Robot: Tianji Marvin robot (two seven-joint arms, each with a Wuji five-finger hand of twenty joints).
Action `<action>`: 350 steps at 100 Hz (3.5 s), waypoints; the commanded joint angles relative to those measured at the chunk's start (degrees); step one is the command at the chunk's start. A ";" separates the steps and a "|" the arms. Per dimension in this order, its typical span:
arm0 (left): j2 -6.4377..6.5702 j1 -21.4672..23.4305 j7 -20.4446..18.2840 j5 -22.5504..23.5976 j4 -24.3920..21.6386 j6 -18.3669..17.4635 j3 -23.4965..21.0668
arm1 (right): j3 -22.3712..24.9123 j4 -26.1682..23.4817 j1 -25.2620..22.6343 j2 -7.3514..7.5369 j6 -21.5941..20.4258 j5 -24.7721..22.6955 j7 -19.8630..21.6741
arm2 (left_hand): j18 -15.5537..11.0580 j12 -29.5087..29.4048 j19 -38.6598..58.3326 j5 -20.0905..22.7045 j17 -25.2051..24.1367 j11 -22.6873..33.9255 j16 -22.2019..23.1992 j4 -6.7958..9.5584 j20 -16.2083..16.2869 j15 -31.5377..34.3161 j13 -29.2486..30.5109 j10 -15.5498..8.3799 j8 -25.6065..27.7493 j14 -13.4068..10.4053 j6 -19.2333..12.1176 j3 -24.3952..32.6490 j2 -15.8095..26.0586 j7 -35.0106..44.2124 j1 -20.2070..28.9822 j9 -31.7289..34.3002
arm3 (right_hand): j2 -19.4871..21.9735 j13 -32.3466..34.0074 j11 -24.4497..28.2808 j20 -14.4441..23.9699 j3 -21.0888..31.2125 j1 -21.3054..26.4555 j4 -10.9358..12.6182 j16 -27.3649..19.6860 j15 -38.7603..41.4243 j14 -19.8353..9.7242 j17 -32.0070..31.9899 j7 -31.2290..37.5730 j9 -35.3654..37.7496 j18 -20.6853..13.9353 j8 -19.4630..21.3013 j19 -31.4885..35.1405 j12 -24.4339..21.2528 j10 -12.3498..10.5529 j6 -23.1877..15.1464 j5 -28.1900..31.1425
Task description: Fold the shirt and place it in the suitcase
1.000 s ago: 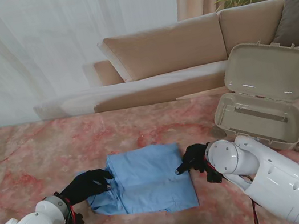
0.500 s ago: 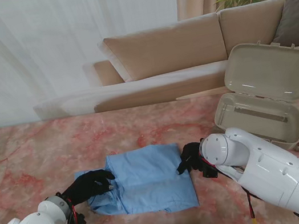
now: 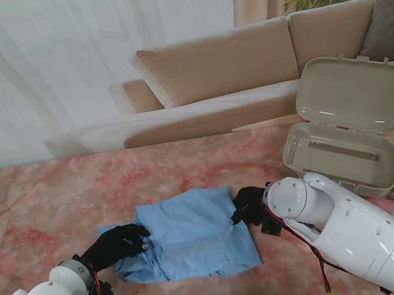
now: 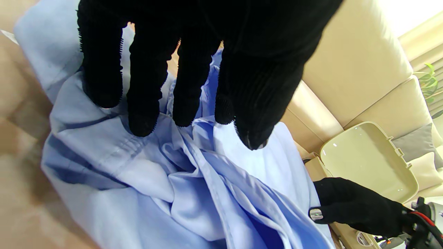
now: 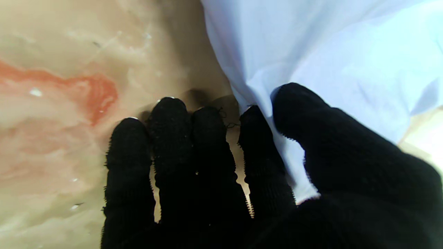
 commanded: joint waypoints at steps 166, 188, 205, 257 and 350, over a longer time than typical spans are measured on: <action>0.20 -2.71 -2.69 -3.32 5.97 0.03 3.43 | 14.32 -11.71 -10.56 -5.48 1.15 10.91 -15.48 | 1.20 0.22 -0.31 -0.29 -0.73 -0.12 -0.45 1.72 0.16 -1.22 -1.21 -0.25 -0.07 1.21 0.17 -1.35 2.31 0.30 1.03 -1.07 | -15.78 27.19 5.07 -1.25 20.35 -1.73 16.76 -2.05 18.95 -7.75 32.27 2.68 18.17 5.94 18.54 20.43 -5.05 8.89 2.08 12.49; -0.03 -4.68 -2.26 -4.95 7.61 -0.89 5.59 | 13.11 -14.54 -10.66 -6.36 0.97 11.70 -18.39 | 1.20 0.22 -0.32 -0.38 -0.77 -0.12 -0.46 1.73 0.16 -1.23 -1.27 -0.18 -0.13 1.29 0.32 -1.37 2.41 0.21 1.01 -1.15 | -15.80 27.17 4.99 -1.53 20.62 -1.63 16.18 -1.75 19.48 -7.86 32.74 2.49 18.16 6.11 18.54 20.64 -4.95 9.03 2.20 12.57; -0.23 -5.43 -1.69 -5.73 8.38 -1.25 6.47 | 11.01 -16.17 -10.36 -7.01 0.75 11.46 -20.52 | 1.17 0.23 -0.33 -0.45 -0.80 -0.11 -0.45 1.74 0.15 -1.22 -1.31 -0.23 -0.15 1.25 0.31 -1.39 2.47 0.15 1.01 -1.19 | -15.47 27.16 4.85 -1.67 20.30 -1.55 15.98 -1.76 19.40 -7.86 32.68 2.28 17.87 6.14 18.45 20.66 -4.96 9.11 2.25 12.37; -0.46 -5.64 -0.97 -6.54 8.10 -1.52 7.05 | 0.52 -15.27 -5.95 -9.70 -0.99 12.89 -25.11 | 1.19 0.24 -0.32 -0.44 -0.78 -0.08 -0.45 1.75 0.16 -1.19 -1.32 -0.25 -0.14 1.28 0.32 -1.45 2.47 0.15 1.07 -1.17 | -14.92 27.18 4.48 -1.94 19.16 -1.45 16.09 -2.12 18.57 -7.77 32.09 1.66 17.58 6.29 18.07 20.33 -5.21 8.84 1.79 12.06; 0.10 -4.38 -3.24 -8.64 5.84 -4.64 7.45 | -9.48 -4.94 2.35 -13.13 -1.32 14.24 -25.82 | 1.15 0.16 -0.41 -0.38 -0.84 -0.32 -0.45 1.76 0.10 -1.22 -1.40 -0.01 -0.15 1.50 0.34 -1.56 2.72 -0.32 1.12 -1.12 | -14.90 27.07 4.27 -2.35 19.63 -2.17 14.05 -2.69 17.17 -7.17 29.59 1.48 17.13 6.02 17.62 19.51 -5.63 7.99 0.91 11.96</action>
